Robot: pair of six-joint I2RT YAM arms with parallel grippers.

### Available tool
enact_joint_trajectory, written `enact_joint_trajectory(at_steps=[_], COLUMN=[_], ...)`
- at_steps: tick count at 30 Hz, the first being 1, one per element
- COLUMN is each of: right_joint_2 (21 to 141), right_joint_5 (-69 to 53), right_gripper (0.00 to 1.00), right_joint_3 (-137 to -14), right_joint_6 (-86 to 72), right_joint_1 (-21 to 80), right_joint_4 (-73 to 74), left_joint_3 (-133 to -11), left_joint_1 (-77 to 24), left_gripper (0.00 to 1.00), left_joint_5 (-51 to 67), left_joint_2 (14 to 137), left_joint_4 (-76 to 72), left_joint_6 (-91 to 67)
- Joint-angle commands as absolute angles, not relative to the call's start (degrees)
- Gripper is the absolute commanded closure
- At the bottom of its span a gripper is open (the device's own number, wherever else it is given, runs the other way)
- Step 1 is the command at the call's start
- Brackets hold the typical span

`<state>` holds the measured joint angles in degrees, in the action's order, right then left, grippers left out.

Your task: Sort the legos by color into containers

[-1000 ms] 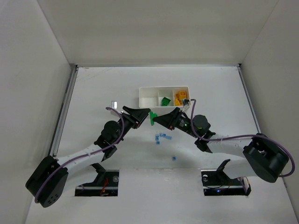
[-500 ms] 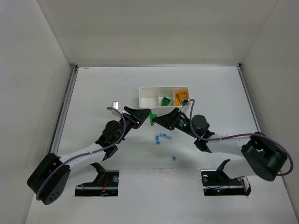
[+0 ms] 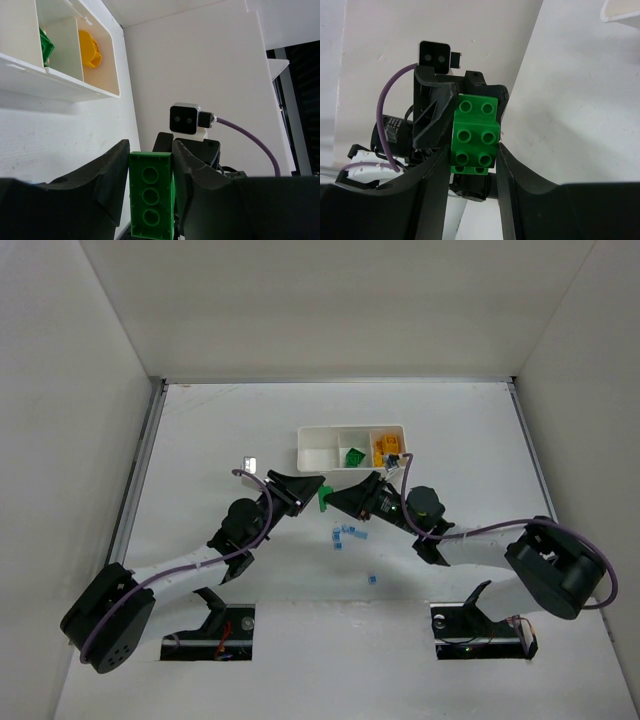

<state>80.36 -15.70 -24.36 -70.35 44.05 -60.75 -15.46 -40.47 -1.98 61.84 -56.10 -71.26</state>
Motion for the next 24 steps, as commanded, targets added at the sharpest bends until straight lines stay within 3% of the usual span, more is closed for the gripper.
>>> enact_joint_trajectory(at_steps=[1, 8, 24], right_joint_2=[80.7, 76.9, 67.3], right_joint_5=[-16.9, -16.0, -16.3], right_gripper=[0.69, 0.69, 0.7], right_joint_3=[-24.4, -22.7, -21.3], right_joint_6=[-71.7, -71.7, -69.7], right_joint_1=[44.0, 42.8, 38.0], right_joint_4=[-67.0, -67.0, -59.6], left_joint_3=[-17.5, -16.6, -16.3], left_joint_1=[-40.8, -41.0, -39.9], left_gripper=[0.69, 0.77, 0.82], left_joint_5=[-1.7, -1.7, -1.7], left_joint_2=[61.8, 61.2, 55.3], left_joint_4=[-61.1, -60.9, -52.6], left_joint_6=[-70.2, -69.6, -65.7])
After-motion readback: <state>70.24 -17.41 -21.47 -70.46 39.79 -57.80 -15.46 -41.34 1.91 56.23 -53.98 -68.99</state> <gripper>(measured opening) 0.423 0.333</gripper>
